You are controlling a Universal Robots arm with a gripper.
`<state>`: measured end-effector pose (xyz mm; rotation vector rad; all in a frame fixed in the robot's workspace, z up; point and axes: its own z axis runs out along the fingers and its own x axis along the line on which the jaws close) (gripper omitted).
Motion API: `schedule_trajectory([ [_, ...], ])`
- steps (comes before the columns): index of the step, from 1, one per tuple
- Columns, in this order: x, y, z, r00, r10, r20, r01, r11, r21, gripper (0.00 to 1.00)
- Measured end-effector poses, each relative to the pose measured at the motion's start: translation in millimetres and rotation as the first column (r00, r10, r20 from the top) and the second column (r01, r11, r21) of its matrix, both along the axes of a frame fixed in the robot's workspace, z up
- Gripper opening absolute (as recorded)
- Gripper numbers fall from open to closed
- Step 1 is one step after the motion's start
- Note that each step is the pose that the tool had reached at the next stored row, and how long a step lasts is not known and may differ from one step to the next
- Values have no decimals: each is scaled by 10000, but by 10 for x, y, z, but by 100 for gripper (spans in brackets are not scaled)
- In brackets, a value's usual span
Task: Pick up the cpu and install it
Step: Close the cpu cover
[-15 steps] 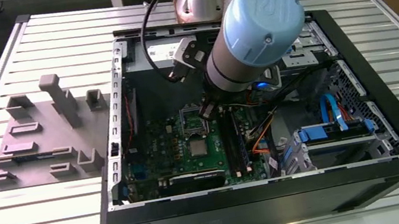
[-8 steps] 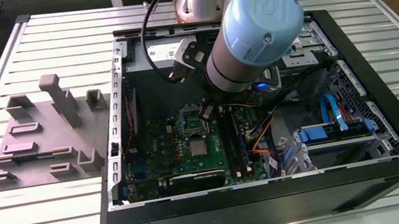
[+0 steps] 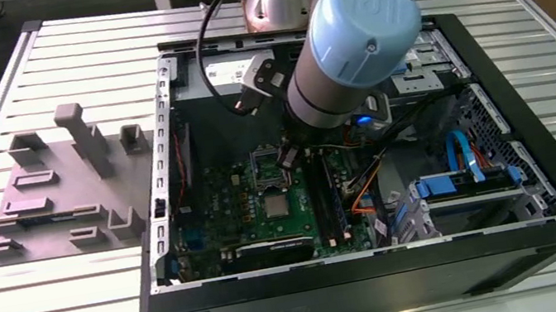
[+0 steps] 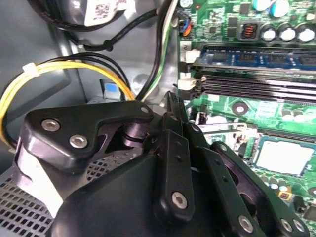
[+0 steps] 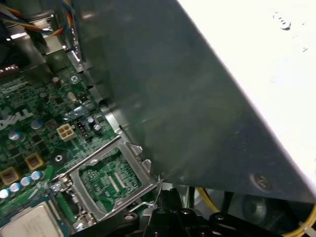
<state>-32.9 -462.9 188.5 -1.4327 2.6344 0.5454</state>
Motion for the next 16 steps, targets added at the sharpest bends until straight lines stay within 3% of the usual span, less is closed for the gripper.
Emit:
schedule_trajectory([
  [1, 0, 0, -1, 10000, 0, -4, 0, 10000, -31, 10],
  [9, -3, 1, 24, 10000, -1, -9, 1, 10000, -58, 10],
  [13, -3, 1, 25, 10000, 0, -10, 0, 9995, -308, 10],
  [16, -3, -1, 33, 10000, 0, -15, 0, 9994, -352, 10],
])
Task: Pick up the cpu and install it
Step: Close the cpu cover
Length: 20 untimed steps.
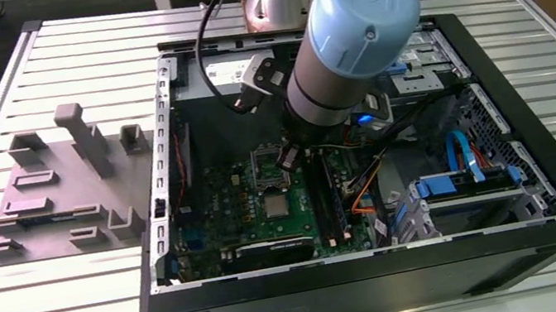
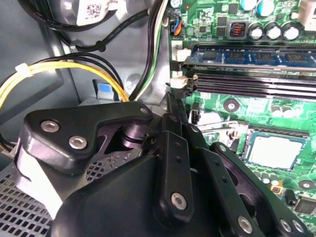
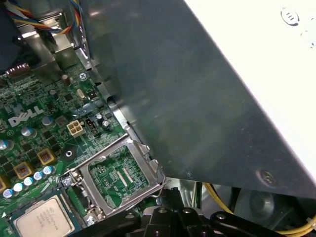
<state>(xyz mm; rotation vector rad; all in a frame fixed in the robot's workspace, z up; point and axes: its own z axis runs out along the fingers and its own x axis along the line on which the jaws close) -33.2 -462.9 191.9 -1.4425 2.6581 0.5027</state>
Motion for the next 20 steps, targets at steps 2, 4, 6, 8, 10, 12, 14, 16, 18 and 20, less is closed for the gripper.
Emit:
schedule_trajectory([
  [2, -1, 0, 13, 10000, -1, -3, 1, 10000, 0, 10],
  [4, -2, 0, 30, 10000, 0, -7, 0, 10000, 1, 10],
  [6, -2, 0, 50, 10000, -1, -11, 1, 10000, -1, 10],
  [8, -3, 1, 70, 10000, -1, -14, 1, 10000, -1, 10],
  [10, -3, 1, 88, 10000, -1, -17, 1, 10000, -9, 10],
  [12, -3, 1, 103, 10000, 0, -18, 0, 10000, -15, 10],
  [14, -3, 1, 113, 10000, 0, -17, 0, 10000, -15, 10],
  [16, -5, 1, 121, 10000, -1, -17, 1, 10000, -20, 10],
  [18, -6, 1, 127, 10000, 0, -17, 0, 10000, -38, 10],
  [20, -7, 0, 136, 10000, -1, -18, 1, 10000, -75, 10],
])
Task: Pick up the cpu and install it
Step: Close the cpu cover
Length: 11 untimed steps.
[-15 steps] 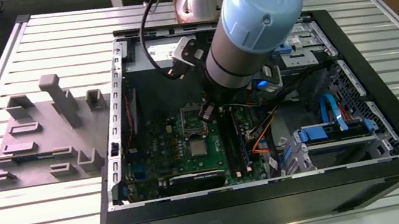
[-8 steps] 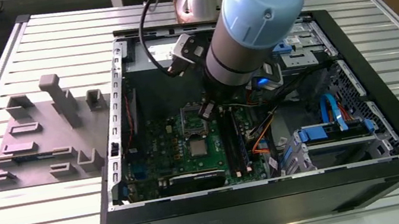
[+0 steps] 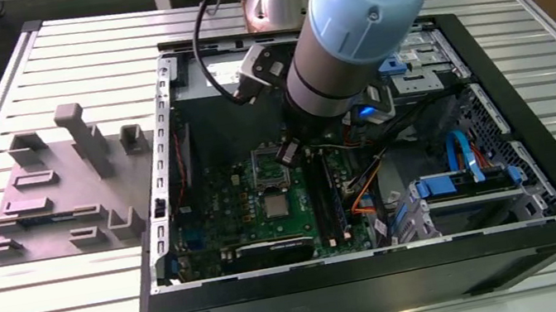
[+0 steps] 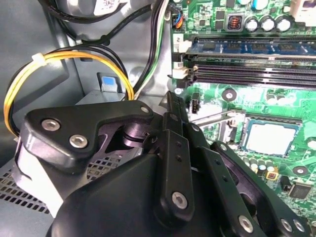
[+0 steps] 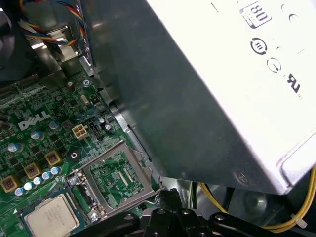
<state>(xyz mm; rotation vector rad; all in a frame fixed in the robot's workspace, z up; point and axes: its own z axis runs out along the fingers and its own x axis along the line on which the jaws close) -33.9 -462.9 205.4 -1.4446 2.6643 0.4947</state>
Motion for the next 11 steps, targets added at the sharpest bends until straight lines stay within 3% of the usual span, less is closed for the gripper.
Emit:
schedule_trajectory([
  [7, -1, 0, 41, 10000, 0, 1, 0, 9998, -177, 10],
  [11, -3, 0, 67, 10000, 1, 1, -1, 9995, -324, 10],
])
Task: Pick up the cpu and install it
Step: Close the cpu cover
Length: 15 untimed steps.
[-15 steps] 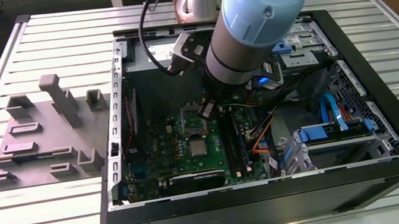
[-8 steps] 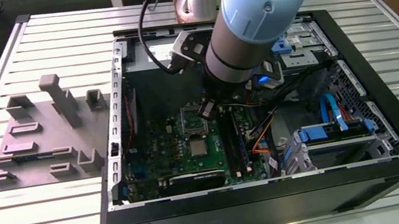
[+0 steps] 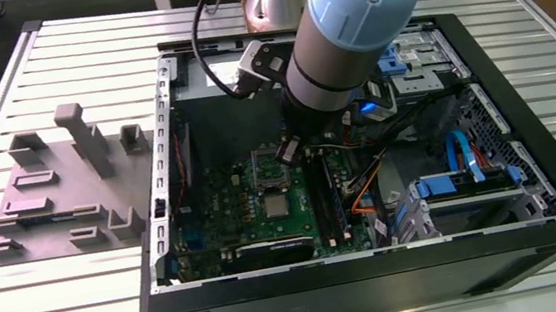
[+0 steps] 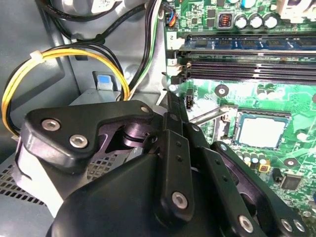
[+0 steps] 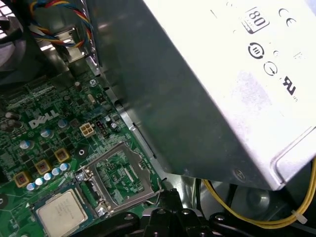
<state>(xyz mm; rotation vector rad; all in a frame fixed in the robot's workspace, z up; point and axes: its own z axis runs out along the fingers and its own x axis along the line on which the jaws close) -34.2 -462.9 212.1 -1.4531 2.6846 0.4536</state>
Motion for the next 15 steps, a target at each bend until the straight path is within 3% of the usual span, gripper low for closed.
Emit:
schedule_trajectory([
  [4, -1, 1, 38, 10000, 0, 1, 1, 10000, -85, 10],
  [9, -9, 0, 61, 10000, 0, 0, 0, 9996, -271, 10],
  [15, -16, 0, 94, 10000, 0, 0, 0, 9993, -376, 10],
])
